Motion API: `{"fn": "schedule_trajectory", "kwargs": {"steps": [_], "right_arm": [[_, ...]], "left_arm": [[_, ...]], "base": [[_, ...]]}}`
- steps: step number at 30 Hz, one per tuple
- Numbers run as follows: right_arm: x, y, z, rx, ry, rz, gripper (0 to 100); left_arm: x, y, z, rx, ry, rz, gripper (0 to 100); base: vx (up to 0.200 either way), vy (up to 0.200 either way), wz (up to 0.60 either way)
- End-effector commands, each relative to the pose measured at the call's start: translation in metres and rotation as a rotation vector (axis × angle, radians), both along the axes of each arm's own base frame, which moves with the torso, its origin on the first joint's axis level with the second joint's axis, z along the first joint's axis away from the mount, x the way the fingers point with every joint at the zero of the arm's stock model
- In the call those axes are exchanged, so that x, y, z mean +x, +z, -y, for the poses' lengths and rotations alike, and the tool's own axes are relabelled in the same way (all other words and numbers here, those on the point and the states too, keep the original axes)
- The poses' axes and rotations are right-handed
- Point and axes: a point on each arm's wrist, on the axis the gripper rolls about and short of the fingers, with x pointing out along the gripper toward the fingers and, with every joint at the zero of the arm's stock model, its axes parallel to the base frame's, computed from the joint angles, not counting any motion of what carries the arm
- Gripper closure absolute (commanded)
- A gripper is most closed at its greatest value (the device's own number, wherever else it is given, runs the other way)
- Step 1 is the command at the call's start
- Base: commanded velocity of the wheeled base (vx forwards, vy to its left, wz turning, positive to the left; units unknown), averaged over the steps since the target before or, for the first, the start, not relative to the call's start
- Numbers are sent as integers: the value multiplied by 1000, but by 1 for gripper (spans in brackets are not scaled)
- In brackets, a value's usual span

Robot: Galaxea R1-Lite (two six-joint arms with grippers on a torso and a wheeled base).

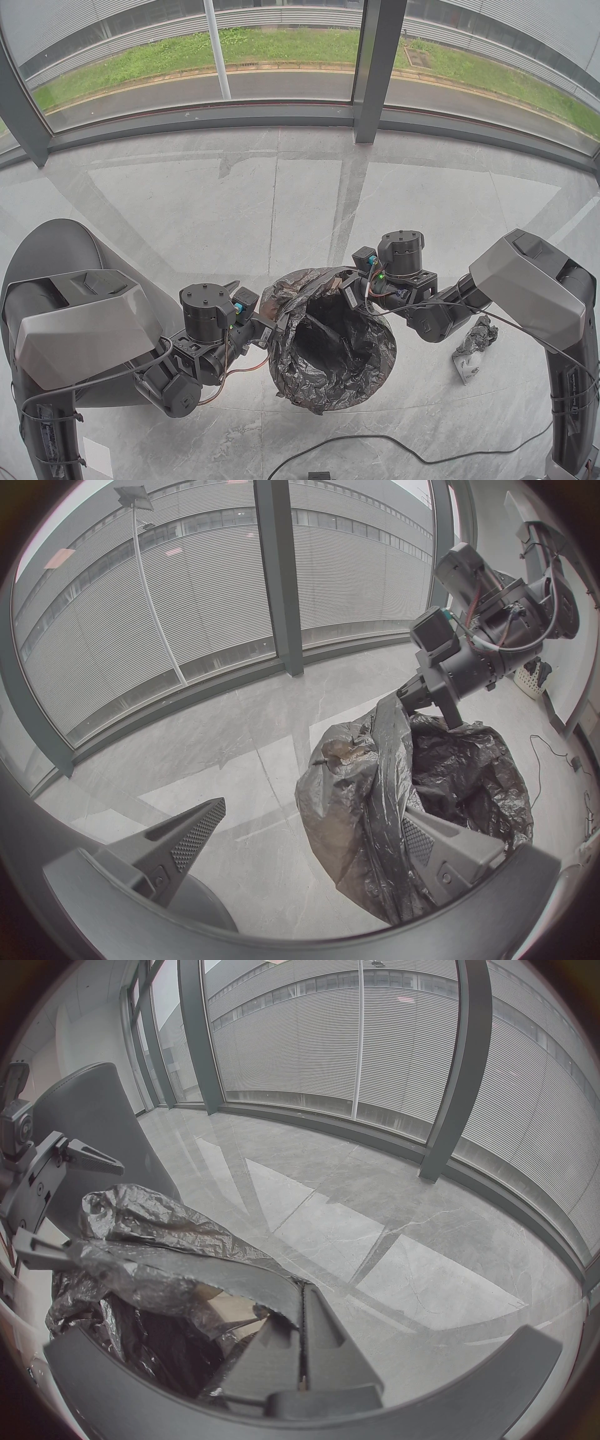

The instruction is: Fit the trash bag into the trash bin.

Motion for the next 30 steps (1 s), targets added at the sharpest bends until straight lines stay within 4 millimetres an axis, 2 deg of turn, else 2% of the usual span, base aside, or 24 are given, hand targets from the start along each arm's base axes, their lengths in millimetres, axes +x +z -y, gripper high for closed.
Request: {"fn": "schedule_trajectory", "kwargs": {"steps": [1,12,23,30], "right_arm": [[-1,5,-1,4,3,10,100],[1,-3,-3,-1,6,-1,100],[2,-9,-2,-4,6,-8,100],[3,-16,-3,-8,6,-16,100]], "left_arm": [[5,-1,-4,-1,17,3,0],[21,-14,-21,9,76,-14,0],[25,-18,-23,14,85,-21,0],[28,-31,-24,19,86,-46,0]], "base": [[0,0,0],[0,0,0],[0,0,0],[0,0,0]]}}
